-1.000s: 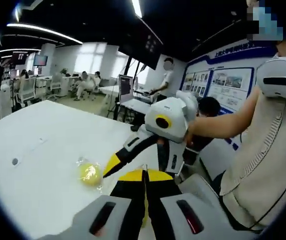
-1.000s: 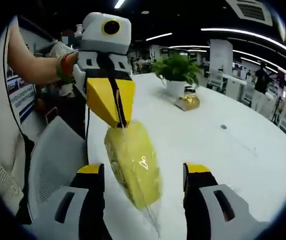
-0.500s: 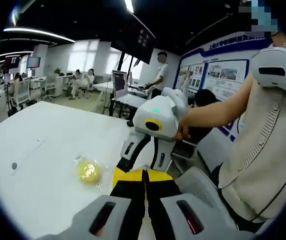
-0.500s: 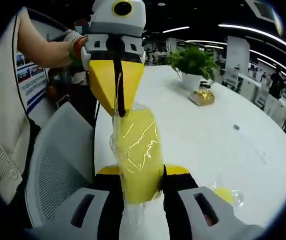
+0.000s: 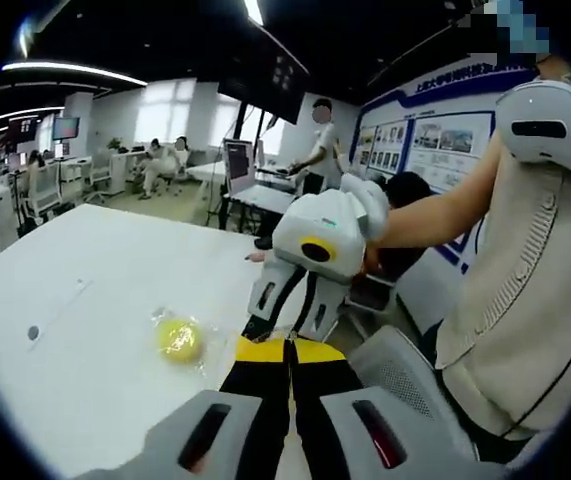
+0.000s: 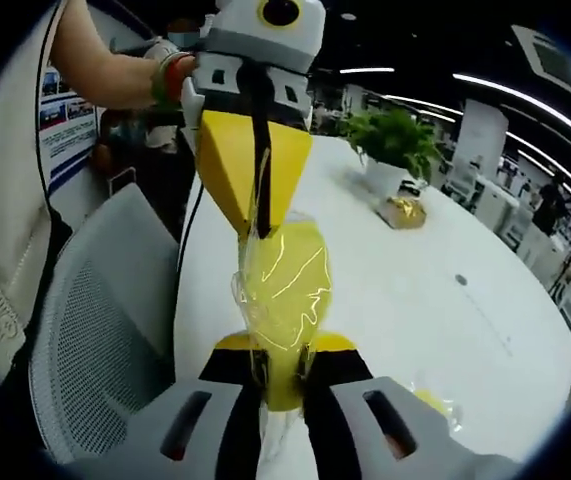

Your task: Compare the silicone blocks by pressing each to a similar depth, holding the contact briefly, and releasing to observe deformation and rebound differences across the visible hardness samples.

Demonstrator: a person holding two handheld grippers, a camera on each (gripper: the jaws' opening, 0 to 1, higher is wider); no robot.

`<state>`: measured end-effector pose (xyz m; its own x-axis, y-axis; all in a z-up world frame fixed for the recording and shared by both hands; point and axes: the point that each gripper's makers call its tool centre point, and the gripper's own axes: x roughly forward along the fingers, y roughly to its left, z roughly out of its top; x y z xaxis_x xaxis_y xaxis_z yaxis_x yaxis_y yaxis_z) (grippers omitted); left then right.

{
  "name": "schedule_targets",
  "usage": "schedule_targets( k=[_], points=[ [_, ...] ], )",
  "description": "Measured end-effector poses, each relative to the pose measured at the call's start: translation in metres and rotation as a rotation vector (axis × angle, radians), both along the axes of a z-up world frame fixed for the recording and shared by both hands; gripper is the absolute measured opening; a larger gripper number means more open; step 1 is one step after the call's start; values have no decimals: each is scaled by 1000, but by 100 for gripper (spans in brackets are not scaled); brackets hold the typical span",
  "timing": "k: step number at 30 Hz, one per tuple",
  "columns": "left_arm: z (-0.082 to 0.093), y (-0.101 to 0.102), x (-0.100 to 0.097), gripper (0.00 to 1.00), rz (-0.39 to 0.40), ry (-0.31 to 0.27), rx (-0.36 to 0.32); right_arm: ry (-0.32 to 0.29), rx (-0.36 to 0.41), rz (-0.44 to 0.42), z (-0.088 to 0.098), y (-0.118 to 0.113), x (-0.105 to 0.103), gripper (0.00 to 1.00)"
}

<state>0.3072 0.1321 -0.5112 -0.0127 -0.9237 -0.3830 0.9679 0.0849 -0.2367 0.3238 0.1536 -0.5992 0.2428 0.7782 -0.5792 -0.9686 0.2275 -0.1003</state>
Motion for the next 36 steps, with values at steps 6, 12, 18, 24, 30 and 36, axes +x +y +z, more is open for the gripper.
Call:
schedule_targets(
  k=[6,12,18,24,30,36],
  points=[
    [-2,-1,0,0,0,-5,11,-4,-19,1,-2,-1,-2,6],
    [-5,-1,-1,0,1,1,27,-8,-35,4,-5,-2,-4,5],
    [-5,-1,1,0,13,1,27,-65,-33,-22,-3,-3,5,6],
    [-3,0,2,0,29,-10,25,-149,-41,-11,2,-3,12,8],
    [3,0,2,0,43,-43,19,-222,-32,-2,9,-3,18,11],
    [3,0,3,0,42,-53,29,-206,-21,-13,8,-2,18,14]
  ],
)
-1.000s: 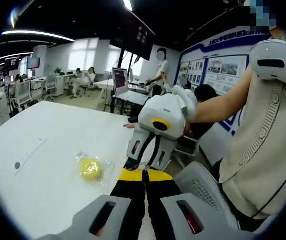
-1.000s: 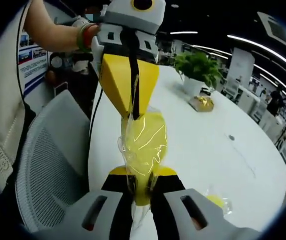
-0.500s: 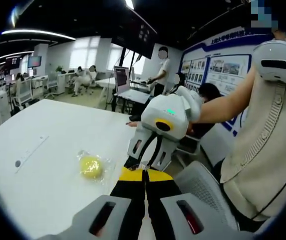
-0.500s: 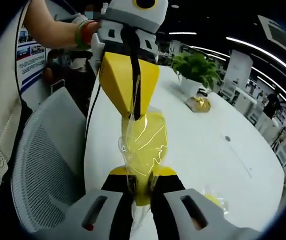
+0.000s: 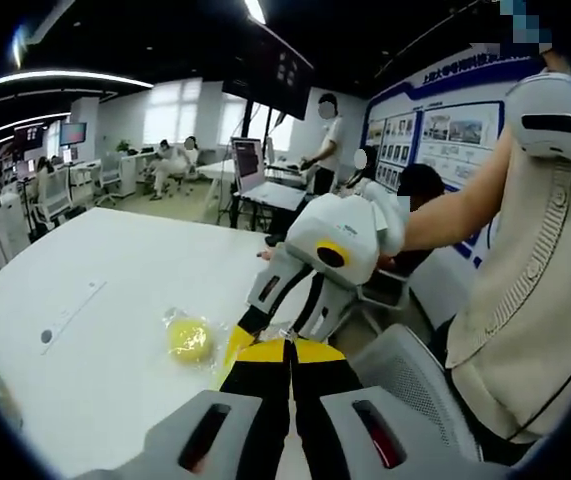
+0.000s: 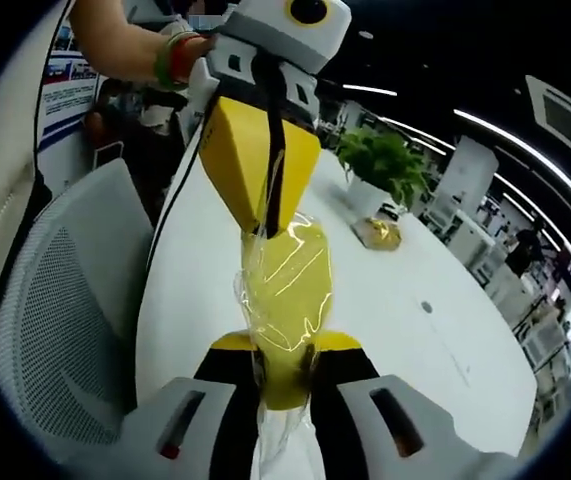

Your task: Compare the silicone blocks by pressing each to a similar depth, holding the contact briefly, and releasing to observe deformation and rebound differences across the visible hardness samples.

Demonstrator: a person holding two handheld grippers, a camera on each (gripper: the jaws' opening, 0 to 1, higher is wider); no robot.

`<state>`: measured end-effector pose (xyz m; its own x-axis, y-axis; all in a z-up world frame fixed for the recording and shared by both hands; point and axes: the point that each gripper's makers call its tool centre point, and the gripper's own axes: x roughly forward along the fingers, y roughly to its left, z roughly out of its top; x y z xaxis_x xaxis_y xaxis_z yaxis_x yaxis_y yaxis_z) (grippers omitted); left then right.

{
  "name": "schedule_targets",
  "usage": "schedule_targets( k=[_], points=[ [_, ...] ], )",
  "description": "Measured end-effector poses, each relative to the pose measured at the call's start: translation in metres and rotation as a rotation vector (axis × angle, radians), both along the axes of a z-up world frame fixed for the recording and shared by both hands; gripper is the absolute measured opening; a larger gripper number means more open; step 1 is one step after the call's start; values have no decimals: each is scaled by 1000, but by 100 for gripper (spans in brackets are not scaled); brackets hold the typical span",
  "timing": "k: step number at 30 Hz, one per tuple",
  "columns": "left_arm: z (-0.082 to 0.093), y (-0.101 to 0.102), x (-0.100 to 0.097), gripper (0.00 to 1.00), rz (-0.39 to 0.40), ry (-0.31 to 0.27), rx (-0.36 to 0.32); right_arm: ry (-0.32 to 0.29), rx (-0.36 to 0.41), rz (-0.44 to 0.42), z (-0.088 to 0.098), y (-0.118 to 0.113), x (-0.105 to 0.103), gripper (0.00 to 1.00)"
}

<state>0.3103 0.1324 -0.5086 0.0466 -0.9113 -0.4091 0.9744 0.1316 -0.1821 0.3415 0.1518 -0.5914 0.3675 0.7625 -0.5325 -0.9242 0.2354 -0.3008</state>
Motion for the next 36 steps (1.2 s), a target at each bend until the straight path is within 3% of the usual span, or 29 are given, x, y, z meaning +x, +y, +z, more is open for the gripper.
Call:
schedule_targets(
  k=[14,29,36],
  points=[
    [0,-3,-1,0,-16,13,7,97,77,-57,-2,-4,-4,20],
    [0,3,10,0,73,91,-45,153,119,-89,-2,-2,-8,30],
    [-1,9,13,0,118,125,-66,181,229,-186,3,-8,-11,36]
  ],
)
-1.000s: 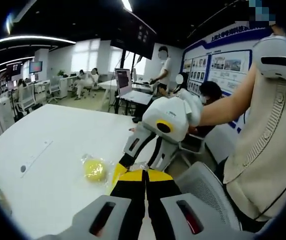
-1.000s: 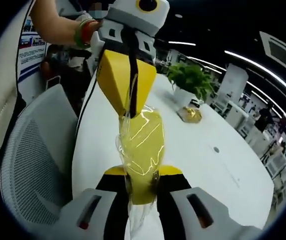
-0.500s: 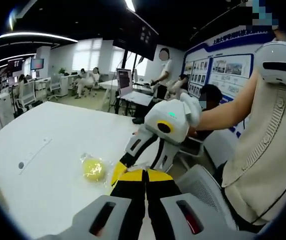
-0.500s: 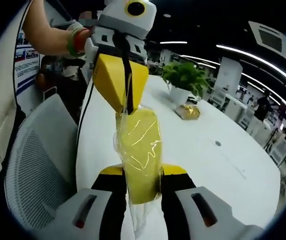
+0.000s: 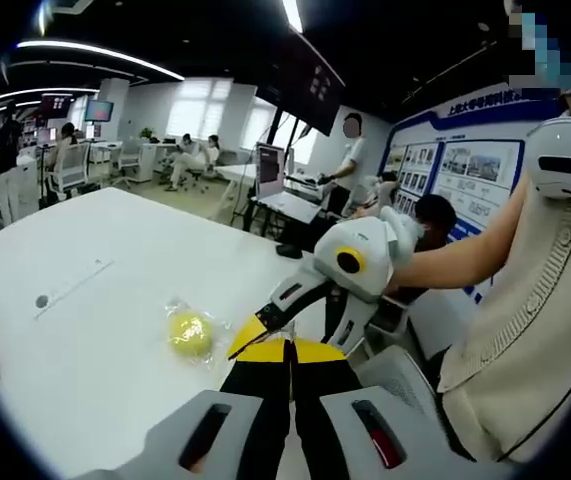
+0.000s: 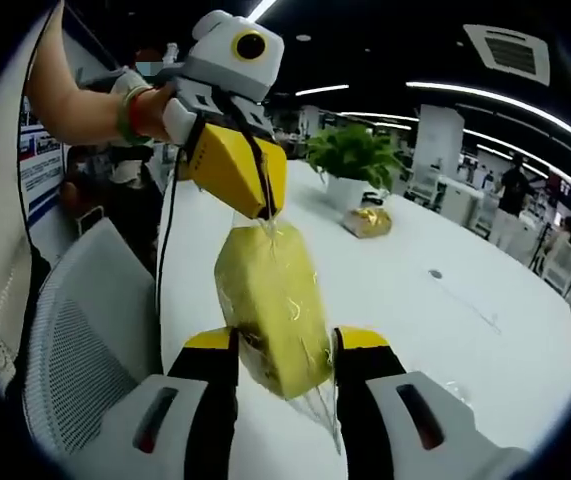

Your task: Compare the silicone blocks by pressing each to a similar depth, holding the contact briefly, and releasing to observe deformation and rebound differences across the visible hardness samples.

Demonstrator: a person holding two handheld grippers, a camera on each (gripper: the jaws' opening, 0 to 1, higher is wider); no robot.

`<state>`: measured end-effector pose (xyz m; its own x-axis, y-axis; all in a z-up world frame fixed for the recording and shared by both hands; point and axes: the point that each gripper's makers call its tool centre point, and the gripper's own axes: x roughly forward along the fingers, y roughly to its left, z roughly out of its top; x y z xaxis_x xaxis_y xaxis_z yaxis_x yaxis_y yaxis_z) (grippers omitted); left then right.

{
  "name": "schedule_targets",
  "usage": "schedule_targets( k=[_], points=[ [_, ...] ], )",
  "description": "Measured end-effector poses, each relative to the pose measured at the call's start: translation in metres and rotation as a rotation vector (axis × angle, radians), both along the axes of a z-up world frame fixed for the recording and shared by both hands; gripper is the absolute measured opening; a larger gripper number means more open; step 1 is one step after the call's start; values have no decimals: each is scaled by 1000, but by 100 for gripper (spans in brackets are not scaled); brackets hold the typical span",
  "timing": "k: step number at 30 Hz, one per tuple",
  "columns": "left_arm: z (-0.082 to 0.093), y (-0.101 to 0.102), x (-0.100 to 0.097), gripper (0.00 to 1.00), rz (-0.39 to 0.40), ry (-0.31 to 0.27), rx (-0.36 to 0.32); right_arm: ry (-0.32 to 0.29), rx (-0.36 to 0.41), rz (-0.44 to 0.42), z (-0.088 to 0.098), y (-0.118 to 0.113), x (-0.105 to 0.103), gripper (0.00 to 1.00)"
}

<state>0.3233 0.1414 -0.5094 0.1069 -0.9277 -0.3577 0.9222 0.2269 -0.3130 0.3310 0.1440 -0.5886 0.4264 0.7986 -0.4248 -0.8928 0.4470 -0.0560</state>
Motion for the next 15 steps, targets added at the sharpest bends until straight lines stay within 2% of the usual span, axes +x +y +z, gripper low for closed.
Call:
schedule_targets(
  k=[3,7,12,15],
  points=[
    [-1,2,1,0,15,8,-3,0,36,-68,3,-7,1,45],
    [-3,4,1,0,33,24,-11,8,134,-157,11,-17,-1,49],
    [-12,4,1,0,42,17,19,85,309,-217,31,-28,-10,60],
    [-20,6,5,0,58,21,38,53,307,-238,35,-40,-14,64]
  ],
)
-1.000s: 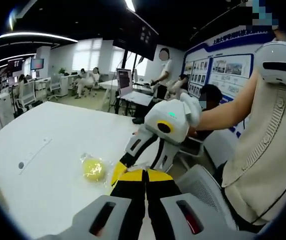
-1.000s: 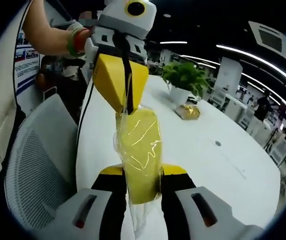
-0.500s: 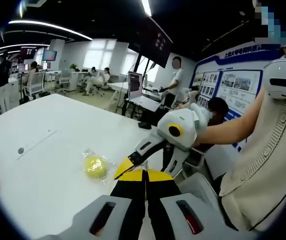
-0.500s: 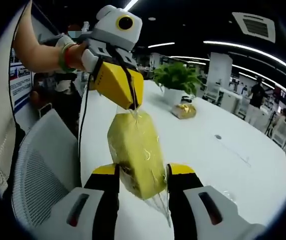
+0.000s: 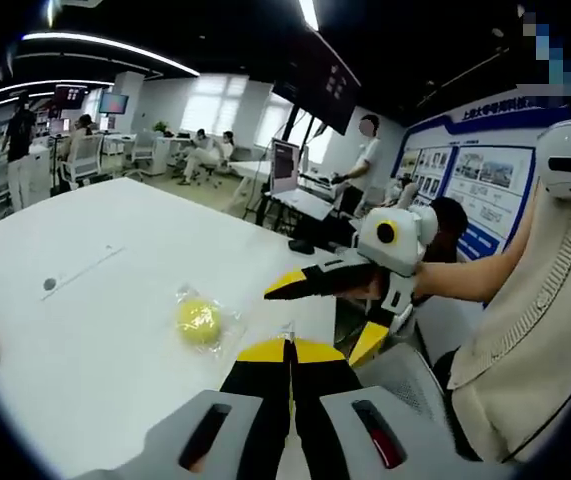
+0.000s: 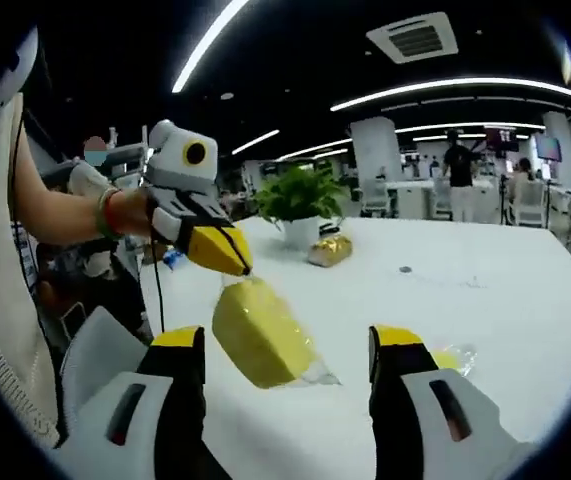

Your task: Compare the silicone blocks by pressing each to a similar depth, holding the contact briefly, and releasing to observe deformation and rebound differences across the visible hardness samples.

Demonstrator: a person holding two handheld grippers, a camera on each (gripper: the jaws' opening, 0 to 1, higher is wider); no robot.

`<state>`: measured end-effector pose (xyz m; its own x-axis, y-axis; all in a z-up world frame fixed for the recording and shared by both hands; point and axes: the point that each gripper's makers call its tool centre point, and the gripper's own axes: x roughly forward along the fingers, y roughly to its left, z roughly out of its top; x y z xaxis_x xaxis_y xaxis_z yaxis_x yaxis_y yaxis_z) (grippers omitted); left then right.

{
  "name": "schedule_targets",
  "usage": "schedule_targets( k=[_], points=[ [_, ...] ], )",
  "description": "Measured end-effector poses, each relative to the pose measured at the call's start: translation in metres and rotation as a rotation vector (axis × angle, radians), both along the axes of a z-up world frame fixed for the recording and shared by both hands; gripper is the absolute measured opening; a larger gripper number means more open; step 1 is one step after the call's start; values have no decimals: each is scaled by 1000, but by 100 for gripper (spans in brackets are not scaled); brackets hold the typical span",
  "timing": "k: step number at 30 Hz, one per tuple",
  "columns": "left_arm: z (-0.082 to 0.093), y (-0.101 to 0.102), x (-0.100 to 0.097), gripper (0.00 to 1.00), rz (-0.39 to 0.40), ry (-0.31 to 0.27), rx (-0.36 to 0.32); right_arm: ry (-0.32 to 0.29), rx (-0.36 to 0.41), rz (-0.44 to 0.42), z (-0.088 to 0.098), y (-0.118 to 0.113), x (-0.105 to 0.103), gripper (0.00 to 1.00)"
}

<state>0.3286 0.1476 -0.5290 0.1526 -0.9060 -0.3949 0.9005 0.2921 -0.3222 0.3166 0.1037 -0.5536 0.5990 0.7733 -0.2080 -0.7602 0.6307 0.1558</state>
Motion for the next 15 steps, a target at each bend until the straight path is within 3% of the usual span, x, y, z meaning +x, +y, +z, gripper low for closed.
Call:
schedule_targets(
  k=[5,8,10,15],
  points=[
    [-10,3,10,0,51,36,-4,20,10,-65,0,-21,-8,73],
    [-18,3,19,0,90,46,2,36,13,-105,-5,-35,-15,72],
    [-23,3,26,0,117,78,-13,86,56,-125,-6,-40,-20,72],
    [-39,2,45,0,163,83,-3,84,82,-147,-2,-46,-26,72]
  ],
)
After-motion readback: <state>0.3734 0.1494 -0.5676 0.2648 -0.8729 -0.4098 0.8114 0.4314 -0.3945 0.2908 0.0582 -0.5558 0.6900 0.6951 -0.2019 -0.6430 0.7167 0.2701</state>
